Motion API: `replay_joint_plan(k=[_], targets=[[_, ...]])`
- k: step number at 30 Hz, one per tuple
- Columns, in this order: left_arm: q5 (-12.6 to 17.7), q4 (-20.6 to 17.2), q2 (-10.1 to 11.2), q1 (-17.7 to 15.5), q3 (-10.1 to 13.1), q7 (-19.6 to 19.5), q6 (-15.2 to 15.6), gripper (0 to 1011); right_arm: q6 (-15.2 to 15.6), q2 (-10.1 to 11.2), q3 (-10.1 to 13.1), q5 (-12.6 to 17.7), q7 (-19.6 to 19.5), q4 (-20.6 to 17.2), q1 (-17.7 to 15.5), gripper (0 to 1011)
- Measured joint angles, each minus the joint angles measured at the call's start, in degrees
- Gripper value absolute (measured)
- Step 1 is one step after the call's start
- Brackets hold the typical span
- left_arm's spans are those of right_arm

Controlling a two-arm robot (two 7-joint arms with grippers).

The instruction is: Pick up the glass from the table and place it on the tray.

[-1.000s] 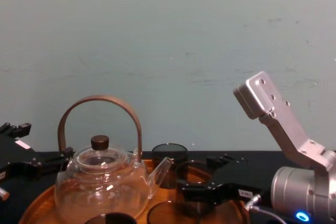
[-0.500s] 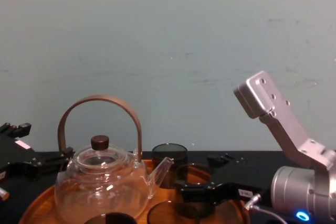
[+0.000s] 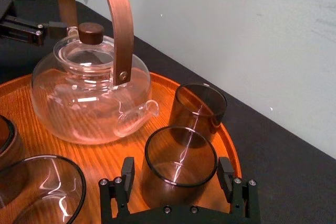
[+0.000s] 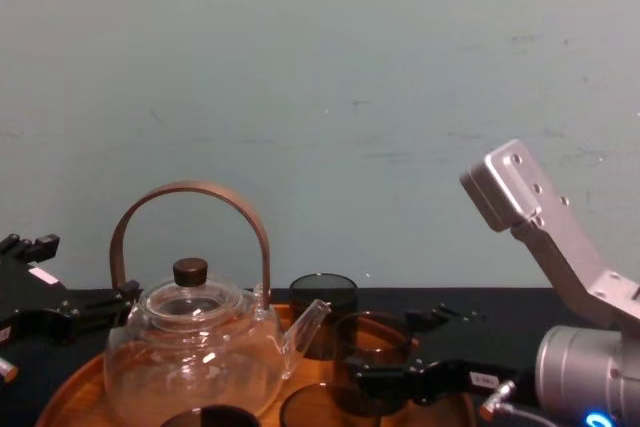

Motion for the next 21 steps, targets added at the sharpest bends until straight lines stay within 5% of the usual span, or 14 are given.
replay_joint_plan(k=[21], targets=[[0.0,0.0,0.0,0.0,0.0,0.0,0.0,1009,0.0,2.7,0.2,1.0,0.7,-3.1,-3.1,1002]])
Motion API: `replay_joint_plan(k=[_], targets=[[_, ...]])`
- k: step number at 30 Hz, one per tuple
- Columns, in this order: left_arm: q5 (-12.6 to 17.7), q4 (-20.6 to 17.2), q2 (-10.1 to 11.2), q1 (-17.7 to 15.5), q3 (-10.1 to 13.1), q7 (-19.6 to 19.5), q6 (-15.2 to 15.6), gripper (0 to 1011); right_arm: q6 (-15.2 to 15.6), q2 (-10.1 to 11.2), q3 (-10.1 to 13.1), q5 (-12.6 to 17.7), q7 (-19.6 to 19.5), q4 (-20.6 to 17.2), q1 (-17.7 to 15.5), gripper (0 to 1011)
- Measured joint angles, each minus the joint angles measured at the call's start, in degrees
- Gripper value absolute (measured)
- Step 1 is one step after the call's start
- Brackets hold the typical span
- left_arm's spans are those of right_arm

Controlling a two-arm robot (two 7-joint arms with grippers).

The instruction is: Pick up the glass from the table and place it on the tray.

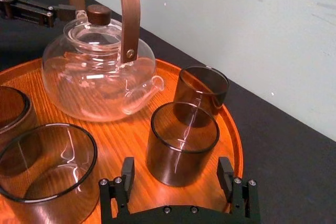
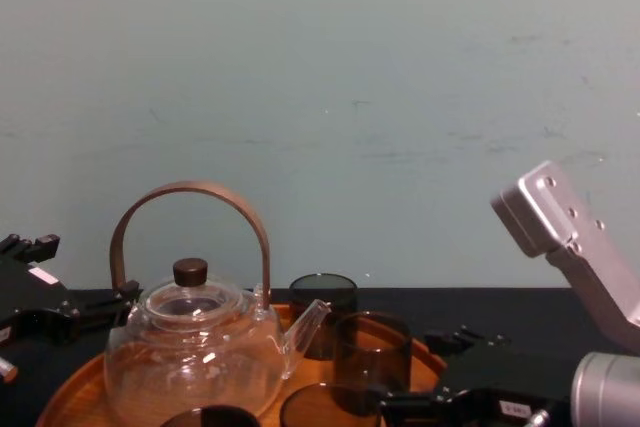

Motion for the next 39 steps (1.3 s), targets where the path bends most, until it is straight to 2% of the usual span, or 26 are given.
replay_joint_plan(k=[8,19,23,24,28,34,39], targets=[[0.0,0.0,0.0,0.0,0.0,0.0,0.0,1009,0.0,0.8,0.3,0.4,0.1,-0.9,-0.8,1002],[0.0,0.0,0.0,0.0,0.0,0.0,0.0,1010,0.7,3.9,2.9,1.5,-1.5,-7.7,-4.8,1002],[0.0,0.0,0.0,0.0,0.0,0.0,0.0,1010,0.9,5.1,4.6,2.0,-2.8,-10.4,-6.7,1002],[0.0,0.0,0.0,0.0,0.0,0.0,0.0,1009,0.8,5.8,5.7,2.2,-3.8,-11.9,-7.9,1002],[0.0,0.0,0.0,0.0,0.0,0.0,0.0,1010,0.7,6.5,8.0,2.7,-5.4,-13.5,-9.5,1002],[0.0,0.0,0.0,0.0,0.0,0.0,0.0,1010,0.4,6.7,10.8,2.5,-8.0,-14.0,-10.4,1002],[0.0,0.0,0.0,0.0,0.0,0.0,0.0,1009,-0.1,6.1,12.7,1.5,-10.0,-13.1,-10.4,1002]])
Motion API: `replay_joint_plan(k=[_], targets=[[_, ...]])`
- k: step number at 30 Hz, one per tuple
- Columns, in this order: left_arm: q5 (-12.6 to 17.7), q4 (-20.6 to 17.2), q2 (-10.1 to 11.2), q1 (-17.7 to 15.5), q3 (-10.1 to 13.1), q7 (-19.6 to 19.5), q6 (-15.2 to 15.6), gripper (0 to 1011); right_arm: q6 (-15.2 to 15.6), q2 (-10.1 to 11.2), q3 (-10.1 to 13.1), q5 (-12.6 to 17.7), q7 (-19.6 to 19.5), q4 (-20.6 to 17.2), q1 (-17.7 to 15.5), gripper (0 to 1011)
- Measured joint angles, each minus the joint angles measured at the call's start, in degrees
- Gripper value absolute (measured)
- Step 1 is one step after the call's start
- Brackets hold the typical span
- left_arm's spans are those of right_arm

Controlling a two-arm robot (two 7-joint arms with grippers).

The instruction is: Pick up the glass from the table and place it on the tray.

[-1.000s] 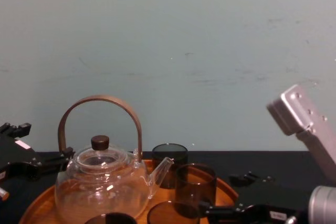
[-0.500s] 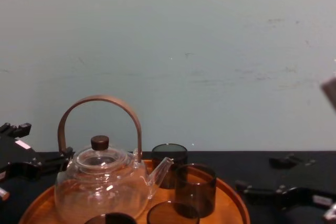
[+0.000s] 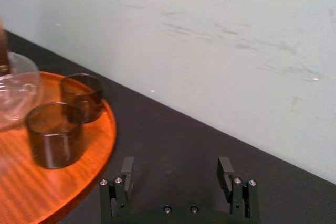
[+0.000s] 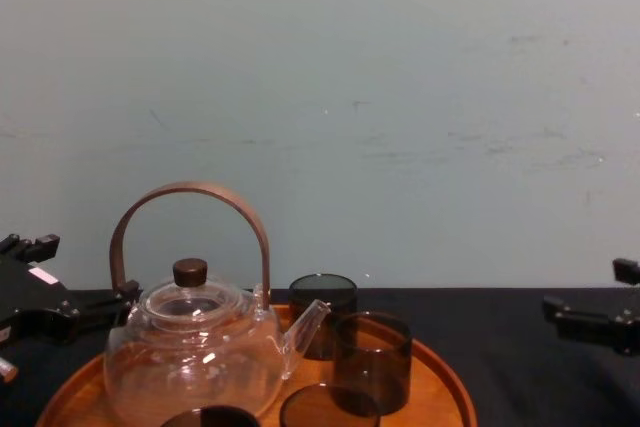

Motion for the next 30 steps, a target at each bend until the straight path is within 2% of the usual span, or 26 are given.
replay_joint_plan(k=[4,30], targets=[[0.0,0.0,0.0,0.0,0.0,0.0,0.0,1009,-0.6,-0.4,0.9,-0.6,-0.7,0.5,0.1,1002],[0.0,0.0,0.0,0.0,0.0,0.0,0.0,1009,-0.4,-0.2,0.5,-0.6,-0.5,0.3,0.1,1002]])
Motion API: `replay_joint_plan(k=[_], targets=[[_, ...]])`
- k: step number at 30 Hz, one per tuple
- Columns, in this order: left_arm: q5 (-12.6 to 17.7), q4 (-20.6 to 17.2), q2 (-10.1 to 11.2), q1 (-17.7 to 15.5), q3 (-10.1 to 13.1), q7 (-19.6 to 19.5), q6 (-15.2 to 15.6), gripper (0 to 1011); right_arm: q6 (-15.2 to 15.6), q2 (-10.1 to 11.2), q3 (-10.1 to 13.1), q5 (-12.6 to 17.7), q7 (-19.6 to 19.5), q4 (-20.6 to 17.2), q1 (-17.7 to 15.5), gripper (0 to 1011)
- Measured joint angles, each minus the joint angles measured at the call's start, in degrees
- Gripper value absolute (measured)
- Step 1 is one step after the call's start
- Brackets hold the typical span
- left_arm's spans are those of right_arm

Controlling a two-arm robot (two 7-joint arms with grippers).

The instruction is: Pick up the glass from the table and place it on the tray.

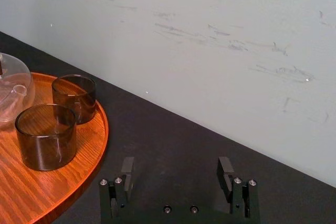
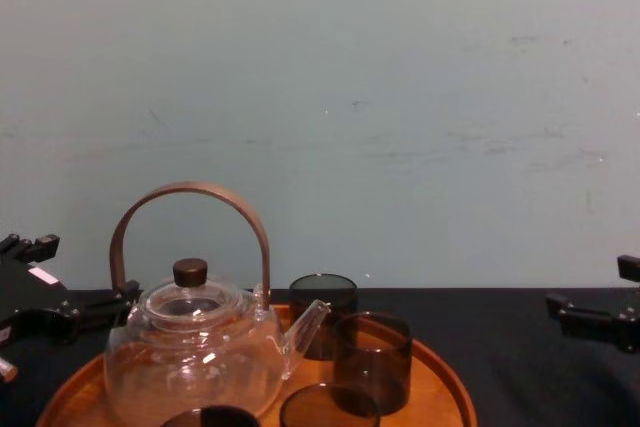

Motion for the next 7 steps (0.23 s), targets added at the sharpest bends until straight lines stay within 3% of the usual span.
replay_joint_plan(k=[7], targets=[[0.0,0.0,0.0,0.0,0.0,0.0,0.0,1010,0.0,0.0,0.0,0.0,0.0,0.0,0.0,1002]])
